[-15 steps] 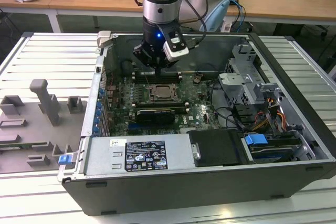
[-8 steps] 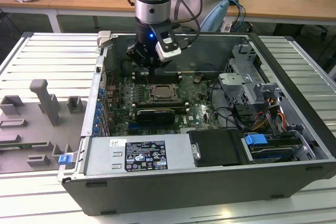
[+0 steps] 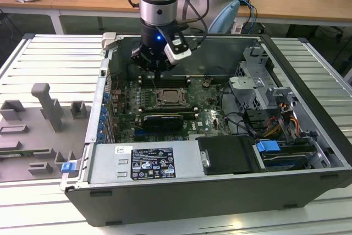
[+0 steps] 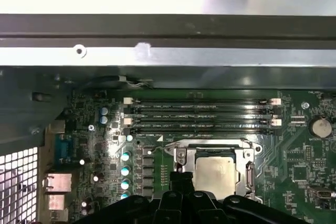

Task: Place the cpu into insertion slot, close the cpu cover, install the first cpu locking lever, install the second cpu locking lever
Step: 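Install the first cpu locking lever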

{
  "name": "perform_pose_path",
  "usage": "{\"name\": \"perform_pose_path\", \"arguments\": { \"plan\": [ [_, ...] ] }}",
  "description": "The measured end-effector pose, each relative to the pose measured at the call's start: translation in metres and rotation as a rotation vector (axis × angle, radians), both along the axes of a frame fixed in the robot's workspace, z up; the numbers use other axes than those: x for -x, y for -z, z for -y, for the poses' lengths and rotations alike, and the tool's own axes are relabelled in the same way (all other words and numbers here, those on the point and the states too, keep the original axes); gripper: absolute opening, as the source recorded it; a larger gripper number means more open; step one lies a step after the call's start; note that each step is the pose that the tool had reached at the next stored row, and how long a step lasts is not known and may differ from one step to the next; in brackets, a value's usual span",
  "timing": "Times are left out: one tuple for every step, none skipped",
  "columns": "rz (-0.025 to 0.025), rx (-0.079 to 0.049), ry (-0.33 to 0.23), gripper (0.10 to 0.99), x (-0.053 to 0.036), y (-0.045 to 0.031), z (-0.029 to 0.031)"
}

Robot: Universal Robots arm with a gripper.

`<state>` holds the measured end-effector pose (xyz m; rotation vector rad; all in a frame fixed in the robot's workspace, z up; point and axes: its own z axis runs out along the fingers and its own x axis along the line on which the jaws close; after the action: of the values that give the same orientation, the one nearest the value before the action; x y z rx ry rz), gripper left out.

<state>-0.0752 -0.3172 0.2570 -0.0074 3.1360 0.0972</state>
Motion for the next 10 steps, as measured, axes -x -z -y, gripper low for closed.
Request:
{"name": "perform_pose_path", "arguments": {
  "plan": [
    [0.0, 0.0, 0.0, 0.106, 0.0025, 0.0, 0.0],
    [0.0, 0.0, 0.0, 0.106, 0.0047, 0.0, 0.0],
    [0.0001, 0.0, 0.0, 0.106, 0.0074, 0.0, 0.0],
    [0.0001, 0.0, 0.0, 0.106, 0.0097, 0.0, 0.0],
    [0.0, 0.0, 0.0, 0.106, 0.0146, 0.0, 0.0],
    [0.0001, 0.0, 0.0, 0.106, 0.0204, 0.0, 0.0],
    [0.0002, -0.001, 0.0, 0.106, 0.0245, 0.0, -0.0001],
    [0.0001, -0.001, 0.0, 0.106, 0.0253, 0.0001, -0.0005],
    [0.0, -0.001, 0.0, 0.106, 0.0259, 0.0, -0.0009],
    [0.0001, -0.001, 0.0, 0.106, 0.0271, 0.0, -0.0019]
  ]
}}
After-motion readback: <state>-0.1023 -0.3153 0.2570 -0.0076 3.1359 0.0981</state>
